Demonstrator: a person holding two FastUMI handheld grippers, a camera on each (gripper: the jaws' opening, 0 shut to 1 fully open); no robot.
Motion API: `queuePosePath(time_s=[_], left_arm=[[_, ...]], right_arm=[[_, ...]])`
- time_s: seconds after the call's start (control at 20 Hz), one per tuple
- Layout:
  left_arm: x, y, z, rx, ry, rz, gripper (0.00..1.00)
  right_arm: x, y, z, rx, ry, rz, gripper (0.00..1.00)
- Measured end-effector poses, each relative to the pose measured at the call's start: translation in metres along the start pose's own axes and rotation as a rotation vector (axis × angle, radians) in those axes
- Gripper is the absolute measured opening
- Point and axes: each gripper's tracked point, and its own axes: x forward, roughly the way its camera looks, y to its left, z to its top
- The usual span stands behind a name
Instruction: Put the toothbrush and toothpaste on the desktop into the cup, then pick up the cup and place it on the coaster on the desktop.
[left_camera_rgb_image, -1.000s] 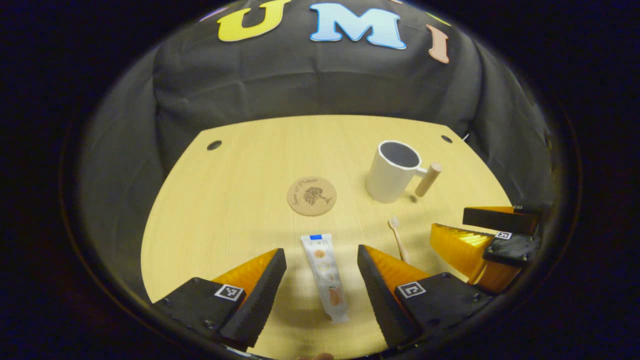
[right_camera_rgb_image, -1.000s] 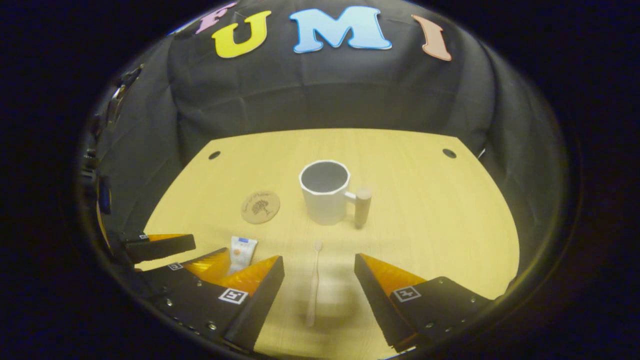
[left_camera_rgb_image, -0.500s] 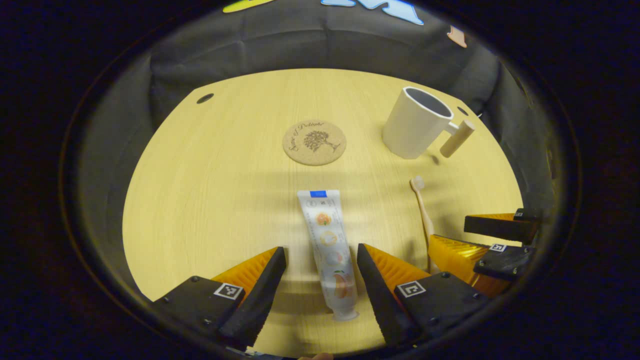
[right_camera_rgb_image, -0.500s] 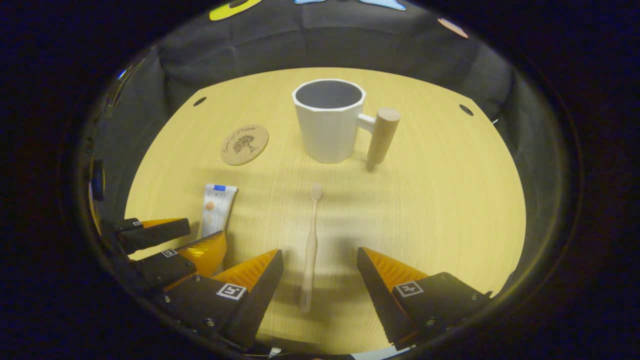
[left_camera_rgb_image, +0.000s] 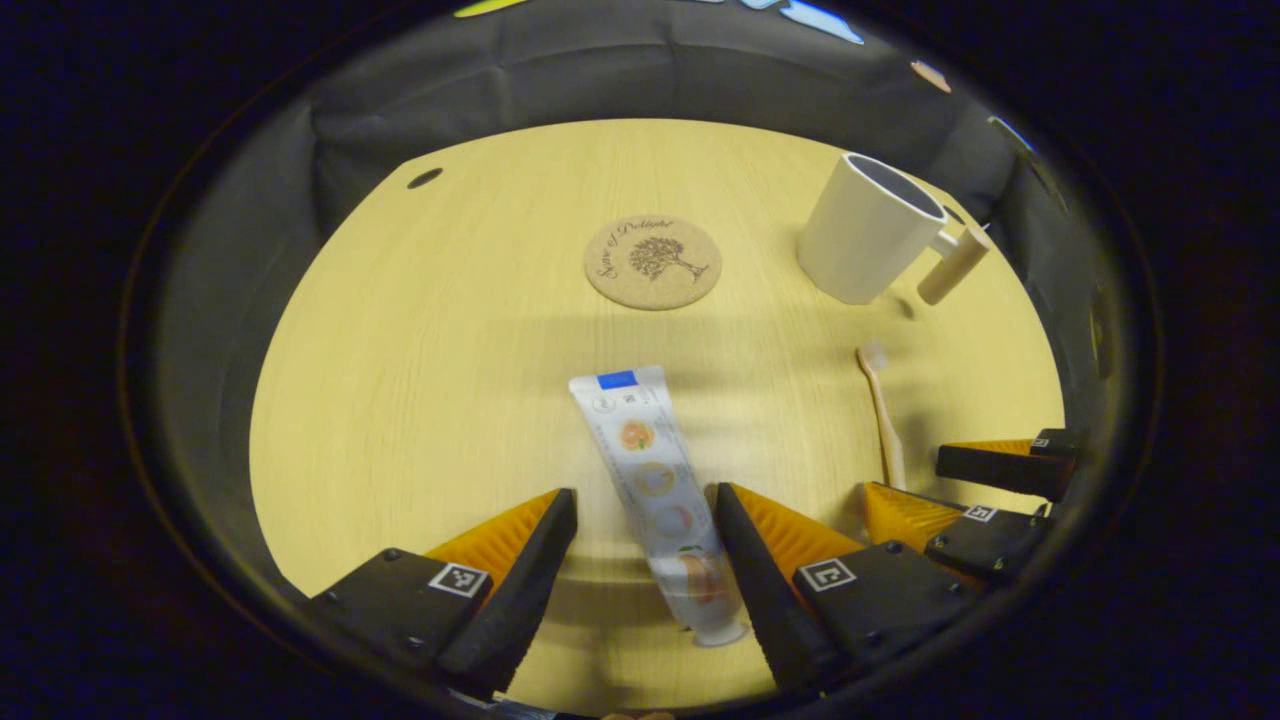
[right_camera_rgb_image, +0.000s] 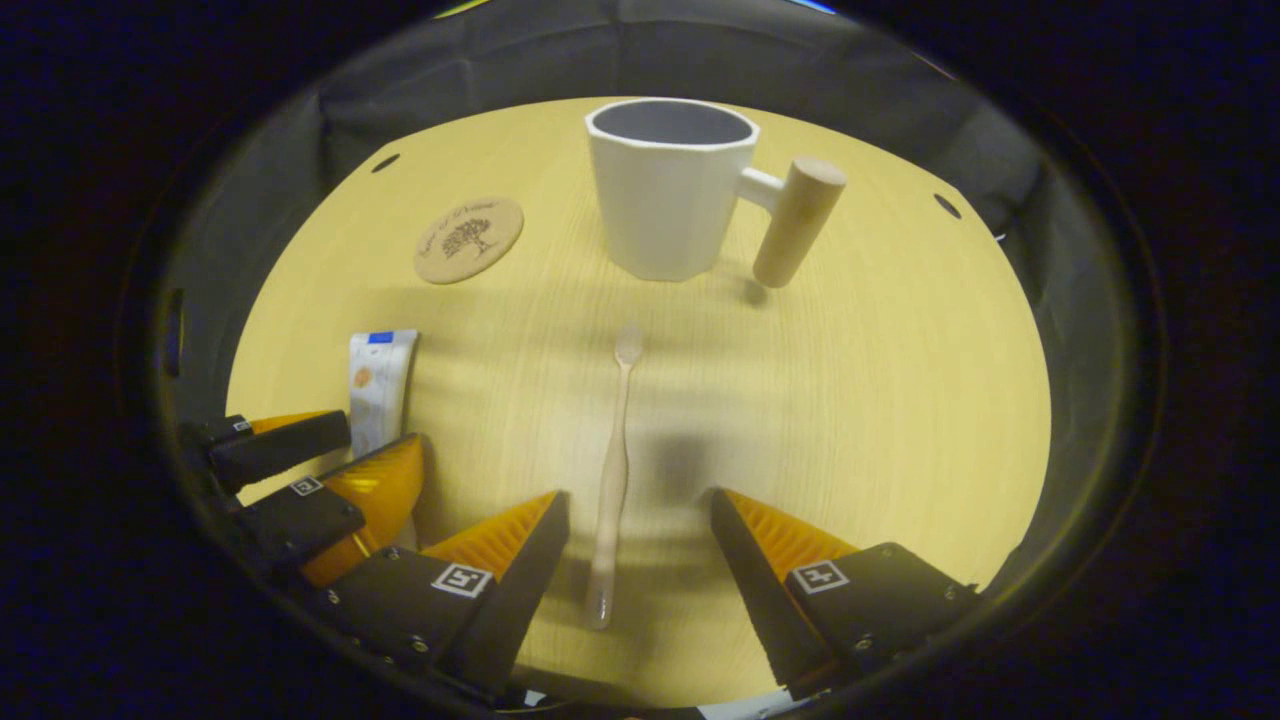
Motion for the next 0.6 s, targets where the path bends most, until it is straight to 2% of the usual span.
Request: queuePosePath(time_s=[0.15,0.2,0.25,0.3,0.35,0.4,0.45,0.5,0.6], left_arm=[[0.0004,-0.0008,0.0008,0.003,0.001,0.002,0.95],[-0.0003,-0.0012,0.0014,0.008,0.001,0.003,0.96],[0.0,-0.0003,0.0009,0.012,0.002,0.002,0.94],[-0.0015,-0.0007,0.004,0.018,-0.003,0.003,0.84],[-0.0003,-0.0016,0.0023,0.022,0.002,-0.002,0.79],[0.0002,-0.0018,0.0028,0.028,0.006,-0.002,0.69],[-0.0009,-0.0034,0.0038,0.033,0.002,-0.006,0.69],[0.001,-0.0024,0.0024,0.037,0.01,0.001,0.54],[-0.0009,-0.0023,0.003,0.039,0.014,0.0,0.42]], right_arm=[[-0.0008,0.0003,-0.003,0.018,0.021,0.0,0.96],[-0.0016,-0.0006,-0.0016,0.022,0.02,-0.003,0.94],[-0.0011,-0.0026,-0.0017,0.025,0.021,-0.009,0.94],[-0.001,-0.0024,-0.0017,0.025,0.024,-0.006,0.82],[-0.0008,-0.0032,-0.002,0.019,0.024,-0.005,0.79],[-0.0014,-0.0041,-0.0005,0.025,0.028,-0.004,0.71],[0.0001,-0.0049,-0.0005,0.029,0.028,-0.005,0.55],[-0.0023,-0.005,-0.0003,0.031,0.036,-0.003,0.34],[-0.0016,-0.0054,-0.0004,0.021,0.047,0.0,0.31]])
